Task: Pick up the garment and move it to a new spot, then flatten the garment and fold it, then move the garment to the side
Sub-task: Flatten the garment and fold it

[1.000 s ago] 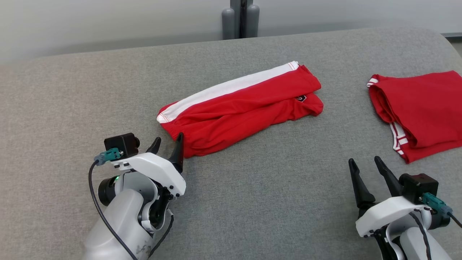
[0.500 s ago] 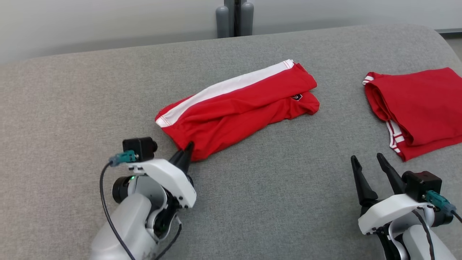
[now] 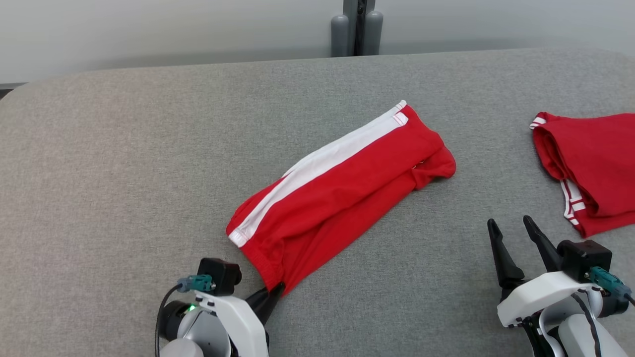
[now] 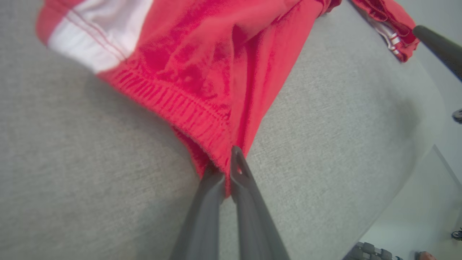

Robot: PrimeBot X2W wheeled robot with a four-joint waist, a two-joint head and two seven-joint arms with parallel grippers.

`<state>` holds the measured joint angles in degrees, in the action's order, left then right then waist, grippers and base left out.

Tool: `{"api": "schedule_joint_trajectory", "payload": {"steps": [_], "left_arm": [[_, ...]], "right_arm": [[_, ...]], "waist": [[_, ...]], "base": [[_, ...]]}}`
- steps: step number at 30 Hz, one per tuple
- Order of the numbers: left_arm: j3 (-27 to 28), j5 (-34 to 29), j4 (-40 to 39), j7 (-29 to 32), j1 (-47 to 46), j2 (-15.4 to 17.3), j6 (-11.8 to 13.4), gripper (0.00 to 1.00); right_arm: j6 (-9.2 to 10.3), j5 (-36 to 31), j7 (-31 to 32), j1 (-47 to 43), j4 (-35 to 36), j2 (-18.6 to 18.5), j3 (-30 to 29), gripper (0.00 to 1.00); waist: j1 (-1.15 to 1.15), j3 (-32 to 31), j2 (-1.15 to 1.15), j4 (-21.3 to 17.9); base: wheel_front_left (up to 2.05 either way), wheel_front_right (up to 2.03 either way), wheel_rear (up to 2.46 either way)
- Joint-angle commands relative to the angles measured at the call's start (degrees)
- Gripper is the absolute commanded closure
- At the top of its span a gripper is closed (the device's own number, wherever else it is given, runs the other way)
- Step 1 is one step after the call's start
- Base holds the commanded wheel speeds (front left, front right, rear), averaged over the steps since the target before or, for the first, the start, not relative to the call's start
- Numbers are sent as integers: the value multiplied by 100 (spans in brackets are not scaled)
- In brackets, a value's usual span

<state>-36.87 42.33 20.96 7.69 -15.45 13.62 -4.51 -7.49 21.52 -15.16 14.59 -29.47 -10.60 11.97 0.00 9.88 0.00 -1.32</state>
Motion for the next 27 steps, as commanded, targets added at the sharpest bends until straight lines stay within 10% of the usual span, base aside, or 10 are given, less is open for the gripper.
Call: {"api": "schedule_joint_trajectory", "payload": {"steps": [1, 4, 7, 27], "left_arm": [[-39, -56, -122, 107, 112, 115, 66, 100], [-72, -114, -422, 294, 251, 247, 260, 100], [108, -136, -700, 167, 347, 280, 599, 0], [1484, 265, -1455, -432, 207, 402, 1760, 0]], "right_arm": [[-1, 13, -8, -33, 12, -54, -11, 0], [-1, 17, -7, 2, 10, -82, -23, 0], [-1, 4, -7, 11, 15, -93, -26, 0], [-1, 5, -7, 107, -22, -94, -5, 0]], "waist": [[0, 21, 0, 40], [0, 49, 0, 92], [0, 65, 0, 117], [0, 245, 0, 23]], "base": [[0, 0, 0], [0, 0, 0], [0, 0, 0], [0, 0, 0]]}}
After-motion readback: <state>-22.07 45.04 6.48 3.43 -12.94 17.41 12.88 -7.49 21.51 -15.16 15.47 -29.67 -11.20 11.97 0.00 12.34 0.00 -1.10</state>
